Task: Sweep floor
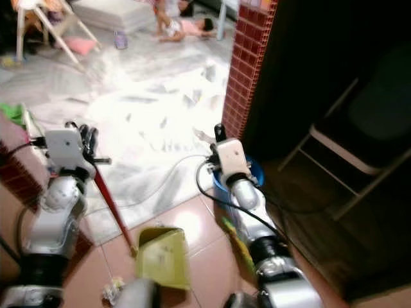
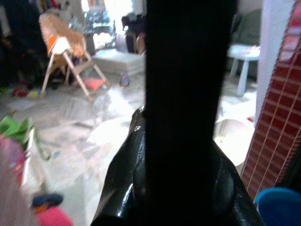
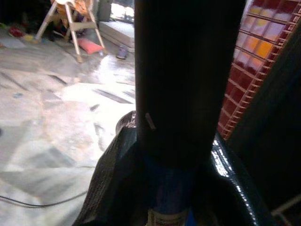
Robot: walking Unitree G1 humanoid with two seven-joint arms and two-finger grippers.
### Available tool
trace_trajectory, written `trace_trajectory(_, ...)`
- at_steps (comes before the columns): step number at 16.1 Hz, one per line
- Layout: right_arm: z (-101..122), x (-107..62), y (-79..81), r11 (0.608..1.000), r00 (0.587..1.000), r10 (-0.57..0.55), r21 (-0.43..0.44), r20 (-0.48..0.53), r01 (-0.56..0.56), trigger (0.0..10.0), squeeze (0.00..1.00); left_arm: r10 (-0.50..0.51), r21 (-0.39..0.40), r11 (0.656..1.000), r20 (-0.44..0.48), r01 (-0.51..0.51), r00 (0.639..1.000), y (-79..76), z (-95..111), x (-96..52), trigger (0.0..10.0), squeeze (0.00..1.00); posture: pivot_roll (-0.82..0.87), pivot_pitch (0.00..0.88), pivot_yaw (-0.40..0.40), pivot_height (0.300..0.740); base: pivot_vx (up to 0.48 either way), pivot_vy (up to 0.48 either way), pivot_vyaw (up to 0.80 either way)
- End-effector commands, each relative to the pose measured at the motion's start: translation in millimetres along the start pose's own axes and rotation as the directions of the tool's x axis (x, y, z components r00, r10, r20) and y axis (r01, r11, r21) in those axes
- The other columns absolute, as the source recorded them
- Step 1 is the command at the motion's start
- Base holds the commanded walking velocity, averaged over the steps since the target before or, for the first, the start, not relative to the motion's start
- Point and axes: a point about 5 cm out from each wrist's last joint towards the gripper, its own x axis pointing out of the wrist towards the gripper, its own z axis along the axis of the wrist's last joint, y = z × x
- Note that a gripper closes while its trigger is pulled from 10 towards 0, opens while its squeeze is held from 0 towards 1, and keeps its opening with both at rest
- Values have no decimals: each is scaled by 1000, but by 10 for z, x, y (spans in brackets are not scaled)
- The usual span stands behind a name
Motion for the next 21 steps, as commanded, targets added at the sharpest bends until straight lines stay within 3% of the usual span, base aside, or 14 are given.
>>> trace_trajectory(1, 191, 68, -7, 1000, 996, -4, 3, 88, 4, 10000, 0, -17, 30, 999, 62, 15, 998, -7, 203, -23, 10000, 0, 109, 0, 22, 740, 0, 0, 800)
trace_trajectory(4, 144, 21, -48, 998, 995, -52, 31, 82, 49, 10000, 0, -41, 55, 998, 52, 38, 998, -128, 135, -140, 10000, 0, 107, 0, 15, 740, 0, 0, 267)
trace_trajectory(7, -96, -114, -328, 982, 982, -186, 21, -15, 186, 10000, 0, -12, -26, 1000, 28, 13, 1000, -264, 55, -183, 10000, 0, 109, 0, -18, 740, 0, 0, 0)
trace_trajectory(9, -165, -147, -402, 978, 977, -207, 13, -44, 208, 10000, 0, 4, -127, 992, 24, -1, 1000, -243, 30, -192, 10000, 0, 89, 0, 12, 740, 0, 0, 0)
trace_trajectory(10, -102, -103, -424, 978, 978, -209, 7, -19, 209, 10000, 0, 31, -134, 991, 11, -30, 999, -210, 21, -182, 10000, 0, 77, 0, 38, 740, 0, 0, 0)
trace_trajectory(12, 52, 12, -421, 979, 979, -202, 7, 30, 201, 10000, 0, 56, -88, 995, -7, -56, 998, -178, 25, -158, 10000, 0, 66, 0, 41, 740, 0, 0, 0)
trace_trajectory(15, 176, 90, -338, 989, 986, -148, -9, 72, 149, 10000, 0, 53, -36, 998, 12, -53, 999, -252, 81, -105, 10000, 0, 66, 0, 23, 740, 0, 0, 0)
trace_trajectory(19, 164, 60, -202, 993, 989, -117, 4, 91, 117, 10000, 0, 64, -83, 994, -17, -65, 998, -349, 48, -172, 10000, 0, 53, 0, 14, 740, 0, 0, 0)
trace_trajectory(21, 168, 38, -159, 995, 990, -97, -9, 106, 98, 10000, 0, 47, -83, 995, -17, -48, 999, -407, 51, -189, 10000, 0, 46, 0, 12, 740, 0, 0, 800)
